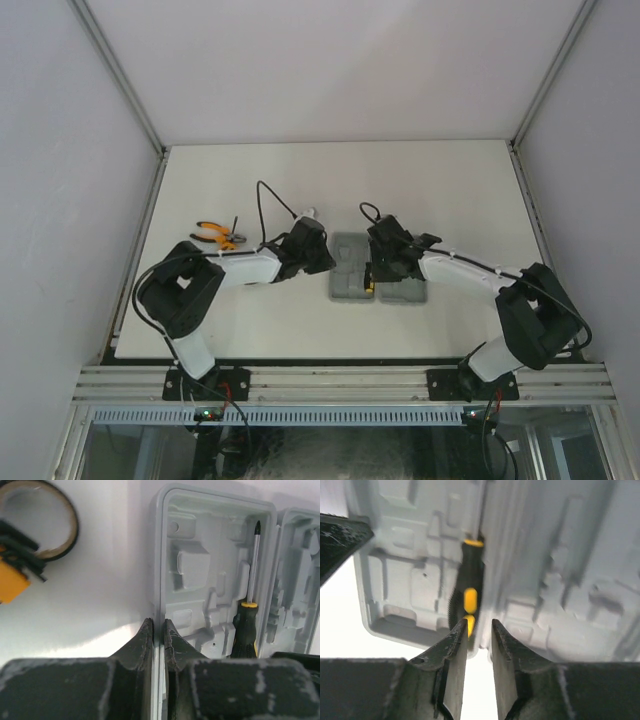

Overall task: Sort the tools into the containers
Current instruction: Place the screwdriver in the storage box.

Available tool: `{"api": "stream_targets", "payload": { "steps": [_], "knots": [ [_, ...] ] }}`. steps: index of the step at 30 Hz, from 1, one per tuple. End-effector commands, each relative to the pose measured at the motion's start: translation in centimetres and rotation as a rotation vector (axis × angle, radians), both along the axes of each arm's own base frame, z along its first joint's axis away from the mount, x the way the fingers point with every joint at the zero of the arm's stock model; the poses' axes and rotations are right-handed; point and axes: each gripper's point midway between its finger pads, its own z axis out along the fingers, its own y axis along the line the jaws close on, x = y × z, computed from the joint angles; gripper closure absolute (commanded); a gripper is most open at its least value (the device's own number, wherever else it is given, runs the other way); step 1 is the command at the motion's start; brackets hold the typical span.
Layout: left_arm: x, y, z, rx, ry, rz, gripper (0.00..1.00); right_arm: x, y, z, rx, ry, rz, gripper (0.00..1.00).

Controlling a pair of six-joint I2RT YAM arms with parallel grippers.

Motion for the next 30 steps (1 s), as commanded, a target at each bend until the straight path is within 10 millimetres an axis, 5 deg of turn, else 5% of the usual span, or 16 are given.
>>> {"api": "stream_targets", "payload": {
  "steps": [1,11,30],
  "knots": [
    [-0.5,2.3,0.8,0.013,-0.019,0.120,1.00,-0.1,-1.1,2.1,0.020,-0.035,-0.036,0.72],
    [-3.0,0.6,1.3,-0.040,-0.012,0.169,1.00,0.9,0.2,5.3,0.111,-0.144,0.004,0.59],
    [-3.3,0.3,1.3,-0.042,-0.012,0.196,1.00,0.5,1.8,0.8,0.047,-0.030,0.023,0.56]
  ]
}}
